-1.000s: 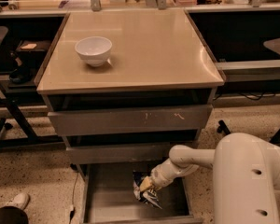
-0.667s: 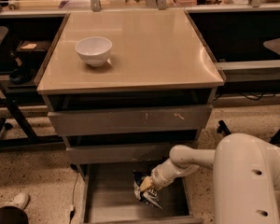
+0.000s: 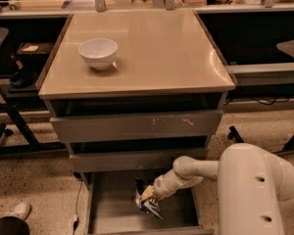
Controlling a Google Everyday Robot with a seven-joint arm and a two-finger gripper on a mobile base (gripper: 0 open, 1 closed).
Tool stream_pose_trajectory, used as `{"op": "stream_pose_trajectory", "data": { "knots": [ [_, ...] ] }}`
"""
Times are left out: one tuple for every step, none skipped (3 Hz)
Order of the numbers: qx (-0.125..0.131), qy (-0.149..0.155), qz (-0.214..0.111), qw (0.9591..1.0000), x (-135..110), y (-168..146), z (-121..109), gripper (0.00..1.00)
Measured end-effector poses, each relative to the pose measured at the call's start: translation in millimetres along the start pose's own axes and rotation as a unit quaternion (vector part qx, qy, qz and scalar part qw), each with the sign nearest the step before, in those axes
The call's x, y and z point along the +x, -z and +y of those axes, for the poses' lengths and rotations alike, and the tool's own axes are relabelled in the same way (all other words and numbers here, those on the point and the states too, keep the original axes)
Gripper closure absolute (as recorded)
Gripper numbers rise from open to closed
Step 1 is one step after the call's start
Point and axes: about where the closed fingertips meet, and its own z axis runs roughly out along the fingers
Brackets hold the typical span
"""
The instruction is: Place blue chip bag into bottom drawer
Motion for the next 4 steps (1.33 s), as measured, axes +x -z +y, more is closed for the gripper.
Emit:
{"op": "stream_pose_trajectory", "data": {
  "knots": [
    [-0.006, -0.002, -0.019, 0.9998, -19, -16, -2, 1.00],
    [-0.016, -0.009, -0.025, 0.9995, -33, -31, -9, 1.00],
    [-0.027, -0.015, -0.023, 0.9993, -45, -42, -20, 1.00],
    [-0.032, -0.021, -0.022, 0.9990, -52, -49, -27, 1.00]
  ]
}}
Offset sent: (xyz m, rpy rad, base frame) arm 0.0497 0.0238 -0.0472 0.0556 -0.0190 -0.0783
